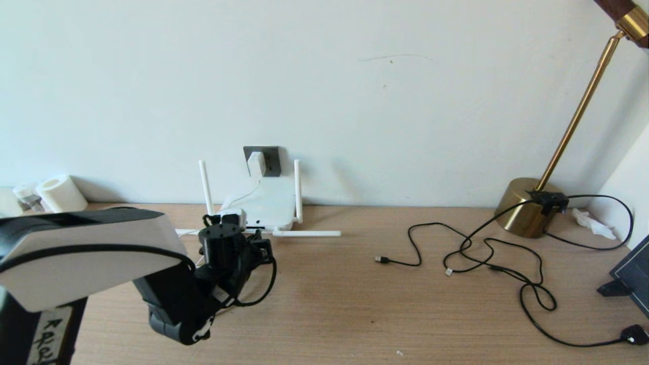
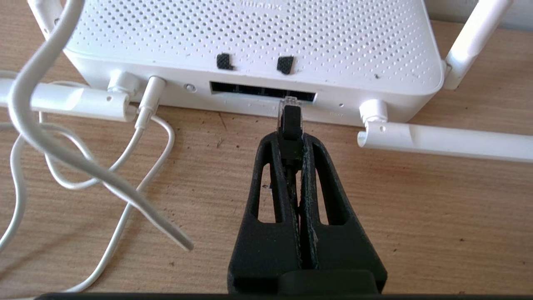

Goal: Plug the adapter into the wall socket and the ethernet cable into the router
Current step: Align cable and router interface, then plug cable into router interface

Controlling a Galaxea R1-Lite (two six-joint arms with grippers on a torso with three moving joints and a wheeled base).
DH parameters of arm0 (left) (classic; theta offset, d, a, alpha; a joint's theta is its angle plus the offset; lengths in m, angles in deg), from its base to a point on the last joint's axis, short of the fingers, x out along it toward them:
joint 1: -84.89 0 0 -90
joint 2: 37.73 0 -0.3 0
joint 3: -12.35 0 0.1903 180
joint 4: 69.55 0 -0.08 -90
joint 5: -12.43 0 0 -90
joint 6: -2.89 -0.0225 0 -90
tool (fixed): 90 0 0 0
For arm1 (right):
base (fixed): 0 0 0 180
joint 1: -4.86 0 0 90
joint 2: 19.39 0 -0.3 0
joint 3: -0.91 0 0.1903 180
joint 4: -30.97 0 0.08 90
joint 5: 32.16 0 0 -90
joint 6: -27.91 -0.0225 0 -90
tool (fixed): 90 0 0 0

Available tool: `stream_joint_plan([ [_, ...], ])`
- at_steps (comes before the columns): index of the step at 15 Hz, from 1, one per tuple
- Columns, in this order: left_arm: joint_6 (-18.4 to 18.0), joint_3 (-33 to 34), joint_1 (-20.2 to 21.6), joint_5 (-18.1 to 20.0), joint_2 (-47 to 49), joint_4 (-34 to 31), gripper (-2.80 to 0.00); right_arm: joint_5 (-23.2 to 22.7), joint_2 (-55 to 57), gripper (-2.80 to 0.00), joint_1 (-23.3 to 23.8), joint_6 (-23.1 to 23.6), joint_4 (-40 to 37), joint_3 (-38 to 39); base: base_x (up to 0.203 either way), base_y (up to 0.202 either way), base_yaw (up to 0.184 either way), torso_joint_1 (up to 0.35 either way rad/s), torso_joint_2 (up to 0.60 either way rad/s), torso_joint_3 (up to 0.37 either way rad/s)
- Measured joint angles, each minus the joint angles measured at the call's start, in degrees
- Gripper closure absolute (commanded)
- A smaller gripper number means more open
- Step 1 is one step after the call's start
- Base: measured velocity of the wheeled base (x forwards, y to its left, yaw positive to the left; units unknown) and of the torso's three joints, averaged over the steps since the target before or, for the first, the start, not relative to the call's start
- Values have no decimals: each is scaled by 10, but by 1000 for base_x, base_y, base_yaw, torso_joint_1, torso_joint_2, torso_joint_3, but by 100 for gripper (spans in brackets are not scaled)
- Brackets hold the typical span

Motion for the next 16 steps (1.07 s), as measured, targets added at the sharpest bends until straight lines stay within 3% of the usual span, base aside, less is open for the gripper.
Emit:
stream_joint_plan([
  [16,0,-15,0,1,7,-3,0,0,0,0,0,0,0,0,0,0,0,0,0,0],
])
